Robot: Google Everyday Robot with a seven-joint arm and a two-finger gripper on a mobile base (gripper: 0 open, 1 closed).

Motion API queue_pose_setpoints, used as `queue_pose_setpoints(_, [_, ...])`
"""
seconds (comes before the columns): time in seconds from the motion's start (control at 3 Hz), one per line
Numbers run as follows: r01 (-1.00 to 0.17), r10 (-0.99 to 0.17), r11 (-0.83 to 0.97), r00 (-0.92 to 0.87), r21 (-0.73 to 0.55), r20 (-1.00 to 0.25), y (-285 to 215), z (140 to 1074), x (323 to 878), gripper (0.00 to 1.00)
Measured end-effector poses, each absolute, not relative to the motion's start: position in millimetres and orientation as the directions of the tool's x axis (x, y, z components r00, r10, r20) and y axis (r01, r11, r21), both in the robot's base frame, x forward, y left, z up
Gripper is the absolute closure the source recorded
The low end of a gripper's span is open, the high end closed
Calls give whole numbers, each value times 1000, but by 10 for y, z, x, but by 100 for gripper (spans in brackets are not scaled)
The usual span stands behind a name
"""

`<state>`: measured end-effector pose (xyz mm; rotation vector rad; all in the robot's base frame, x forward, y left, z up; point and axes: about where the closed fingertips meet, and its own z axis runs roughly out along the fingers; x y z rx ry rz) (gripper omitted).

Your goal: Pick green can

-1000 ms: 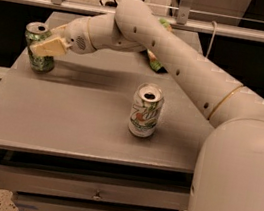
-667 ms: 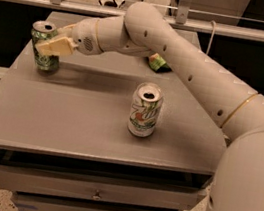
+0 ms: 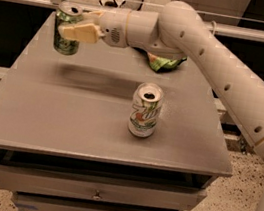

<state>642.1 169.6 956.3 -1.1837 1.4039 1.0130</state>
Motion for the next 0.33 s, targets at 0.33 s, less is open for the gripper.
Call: queue_pose_setpoints(0.33, [-984,-150,176,-25,-2,-988,1657,9563,6430,100])
